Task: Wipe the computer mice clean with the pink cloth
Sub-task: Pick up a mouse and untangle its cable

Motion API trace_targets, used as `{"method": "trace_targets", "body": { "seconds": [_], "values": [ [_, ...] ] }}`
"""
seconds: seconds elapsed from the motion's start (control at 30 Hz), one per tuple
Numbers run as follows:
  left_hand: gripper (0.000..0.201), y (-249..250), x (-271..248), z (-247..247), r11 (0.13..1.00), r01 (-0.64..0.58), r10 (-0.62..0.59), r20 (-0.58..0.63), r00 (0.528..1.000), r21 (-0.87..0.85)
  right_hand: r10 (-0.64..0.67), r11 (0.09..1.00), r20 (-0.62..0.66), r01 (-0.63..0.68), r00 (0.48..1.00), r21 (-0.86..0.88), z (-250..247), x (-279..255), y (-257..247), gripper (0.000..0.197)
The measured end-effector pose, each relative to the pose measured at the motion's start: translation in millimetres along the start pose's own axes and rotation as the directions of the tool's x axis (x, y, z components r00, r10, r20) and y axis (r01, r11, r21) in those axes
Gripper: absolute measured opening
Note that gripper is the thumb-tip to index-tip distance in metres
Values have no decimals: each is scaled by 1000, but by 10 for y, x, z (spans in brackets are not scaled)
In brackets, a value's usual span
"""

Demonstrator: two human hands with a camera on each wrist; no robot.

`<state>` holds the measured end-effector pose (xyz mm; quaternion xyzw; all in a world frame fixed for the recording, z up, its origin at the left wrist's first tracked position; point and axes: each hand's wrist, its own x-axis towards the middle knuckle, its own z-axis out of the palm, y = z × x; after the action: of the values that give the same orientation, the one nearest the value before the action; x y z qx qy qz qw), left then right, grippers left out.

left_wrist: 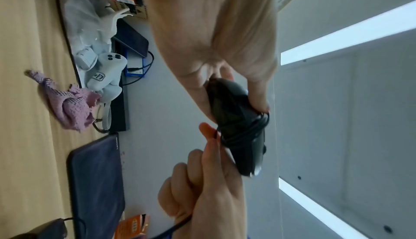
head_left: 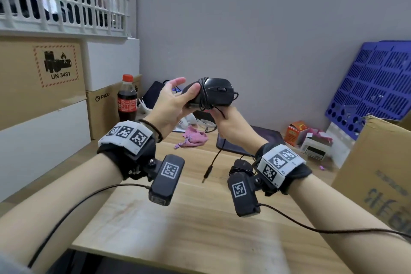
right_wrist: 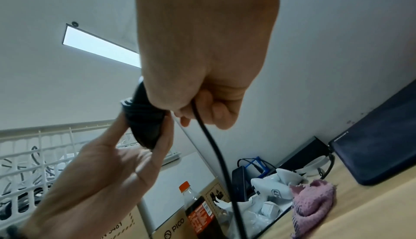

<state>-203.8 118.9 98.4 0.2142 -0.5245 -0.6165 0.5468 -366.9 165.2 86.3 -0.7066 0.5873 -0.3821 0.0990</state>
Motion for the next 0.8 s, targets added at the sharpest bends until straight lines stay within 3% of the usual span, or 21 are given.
{"method": "trace_targets", "body": {
  "seconds": [0.17, 0.33, 0.47, 0.53, 0.6, 0.67, 0.73, 0.8],
  "values": [
    [70, -141, 83, -23, 943, -100, 136, -94, 986, 317, 11, 1000, 213, -9, 977, -9, -25, -108, -60, 25],
    [64, -211, 117, -87, 807, -170, 224, -28, 974, 565, 50, 997, 322, -28, 945, -72, -178, -108, 25, 26],
    [74, -262, 174, -190, 614, -136, 161, 45, 986, 777, 83, 997, 466, -71, 881, -43, -319, -156, -38, 21],
    [78, -247, 158, -254, 540, -136, 21, 148, 989, 831, 48, 999, 451, -36, 891, -36, -412, -127, -45, 20],
    [81, -215, 100, -312, 618, -91, -192, 262, 946, 781, -28, 996, 410, 63, 911, -71, -463, -81, 0, 22],
    [90, -197, 39, -376, 785, 59, -361, 377, 853, 617, -70, 991, 394, 110, 917, -80, -453, -70, 83, 25],
    [96, -193, 16, -445, 882, 168, -386, 469, 795, 441, -78, 997, 344, 83, 936, 0, -389, -113, 146, 30],
    [93, -211, 25, -479, 941, 196, -314, 504, 805, 275, -69, 993, 246, 42, 967, 112, -294, -157, 187, 34]
  ]
}}
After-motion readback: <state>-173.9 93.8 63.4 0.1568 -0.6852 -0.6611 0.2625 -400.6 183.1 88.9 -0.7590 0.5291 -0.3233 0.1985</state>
